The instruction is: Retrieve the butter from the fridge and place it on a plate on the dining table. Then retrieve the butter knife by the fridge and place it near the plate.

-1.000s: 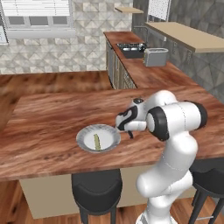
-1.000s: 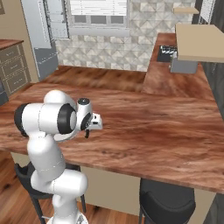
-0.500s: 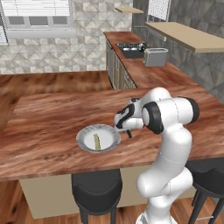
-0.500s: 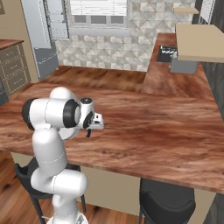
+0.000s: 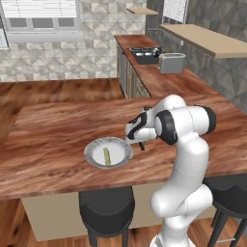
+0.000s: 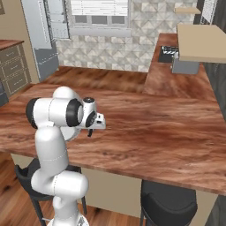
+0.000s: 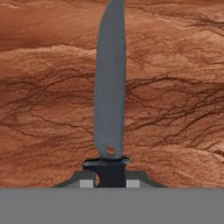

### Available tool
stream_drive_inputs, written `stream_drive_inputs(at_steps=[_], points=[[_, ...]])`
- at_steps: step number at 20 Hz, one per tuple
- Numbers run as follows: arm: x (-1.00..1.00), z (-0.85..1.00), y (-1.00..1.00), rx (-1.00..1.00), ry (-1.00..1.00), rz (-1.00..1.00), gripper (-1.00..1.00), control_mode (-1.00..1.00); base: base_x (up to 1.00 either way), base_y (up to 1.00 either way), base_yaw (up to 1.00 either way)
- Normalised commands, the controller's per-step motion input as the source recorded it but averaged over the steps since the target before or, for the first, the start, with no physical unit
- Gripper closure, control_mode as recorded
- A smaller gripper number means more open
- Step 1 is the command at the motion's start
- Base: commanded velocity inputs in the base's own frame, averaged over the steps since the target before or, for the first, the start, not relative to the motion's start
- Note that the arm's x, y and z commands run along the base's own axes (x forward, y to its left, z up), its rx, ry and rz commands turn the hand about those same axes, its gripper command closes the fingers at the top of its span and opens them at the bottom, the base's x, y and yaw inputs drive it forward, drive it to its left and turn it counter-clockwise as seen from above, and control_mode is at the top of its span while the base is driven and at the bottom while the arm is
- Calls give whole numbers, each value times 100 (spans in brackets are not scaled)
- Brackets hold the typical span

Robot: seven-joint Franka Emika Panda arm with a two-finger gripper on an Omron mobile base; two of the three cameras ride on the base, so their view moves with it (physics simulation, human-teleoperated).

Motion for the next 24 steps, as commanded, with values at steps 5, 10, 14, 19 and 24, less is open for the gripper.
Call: stream_drive_inputs(at_steps=[5,10,14,19,24], points=[[1,-17,6,0,0,0,-100,-100,0,0,0],[0,-7,7,0,0,0,-100,-100,0,0,0],[0,0,0,0,0,0,-100,-100,0,0,0],[-4,5,0,0,0,0,-100,-100,0,0,0],[-9,41,0,-3,0,-1,-100,-100,0,0,0]])
